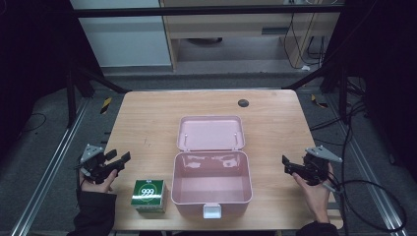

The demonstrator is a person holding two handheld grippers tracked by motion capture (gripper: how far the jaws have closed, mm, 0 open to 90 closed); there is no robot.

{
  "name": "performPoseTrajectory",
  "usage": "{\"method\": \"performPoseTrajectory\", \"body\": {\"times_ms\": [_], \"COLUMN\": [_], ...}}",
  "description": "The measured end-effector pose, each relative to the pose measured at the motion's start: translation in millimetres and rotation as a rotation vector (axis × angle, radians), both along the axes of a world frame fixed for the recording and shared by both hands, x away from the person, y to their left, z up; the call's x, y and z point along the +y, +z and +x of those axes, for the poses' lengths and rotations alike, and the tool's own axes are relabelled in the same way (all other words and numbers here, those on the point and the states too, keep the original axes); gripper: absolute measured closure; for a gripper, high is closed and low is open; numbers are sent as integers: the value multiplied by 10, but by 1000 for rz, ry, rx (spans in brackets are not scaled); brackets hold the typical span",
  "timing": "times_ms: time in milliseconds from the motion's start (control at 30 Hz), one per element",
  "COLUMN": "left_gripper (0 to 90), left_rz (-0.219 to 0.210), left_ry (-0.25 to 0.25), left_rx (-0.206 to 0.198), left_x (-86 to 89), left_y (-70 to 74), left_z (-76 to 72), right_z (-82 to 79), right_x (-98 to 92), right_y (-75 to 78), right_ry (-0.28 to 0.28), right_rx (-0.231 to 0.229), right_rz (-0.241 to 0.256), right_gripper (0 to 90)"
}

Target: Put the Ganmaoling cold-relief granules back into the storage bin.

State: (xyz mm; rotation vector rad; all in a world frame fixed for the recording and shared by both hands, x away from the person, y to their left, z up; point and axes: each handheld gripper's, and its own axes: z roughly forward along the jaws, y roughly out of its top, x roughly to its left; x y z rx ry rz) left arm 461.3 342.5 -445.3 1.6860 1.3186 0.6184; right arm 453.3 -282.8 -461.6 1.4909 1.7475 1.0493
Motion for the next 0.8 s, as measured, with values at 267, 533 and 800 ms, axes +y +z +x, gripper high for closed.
{"method": "performPoseTrajectory", "body": {"times_ms": [267,533,800], "left_gripper": [399,394,372], "left_rz": [22,40,105], "left_ry": [-95,-188,-276], "left_rx": [3,-8,-6], "left_x": [-46,-100,-86], "left_y": [92,222,405], "left_z": [-21,-27,-42], "right_z": [-34,-60,-77], "right_x": [10,2,14], "right_y": [-34,-35,-18], "right_ry": [3,-3,20], "right_rx": [-8,0,11], "right_rz": [-25,-45,-40], "right_gripper": [64,39,5]}}
